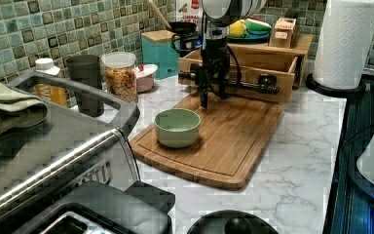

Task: Open the drawer.

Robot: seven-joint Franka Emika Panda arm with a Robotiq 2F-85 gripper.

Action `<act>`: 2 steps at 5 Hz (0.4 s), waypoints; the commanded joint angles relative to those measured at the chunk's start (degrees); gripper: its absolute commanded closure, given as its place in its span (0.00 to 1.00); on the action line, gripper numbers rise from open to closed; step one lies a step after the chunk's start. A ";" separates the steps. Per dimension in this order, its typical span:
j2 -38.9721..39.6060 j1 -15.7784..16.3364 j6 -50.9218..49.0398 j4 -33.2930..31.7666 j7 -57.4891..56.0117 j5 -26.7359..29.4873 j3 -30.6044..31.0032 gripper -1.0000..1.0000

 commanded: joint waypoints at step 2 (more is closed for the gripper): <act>-6.57 10.73 -1.52 -1.74 14.60 -6.72 5.90 0.00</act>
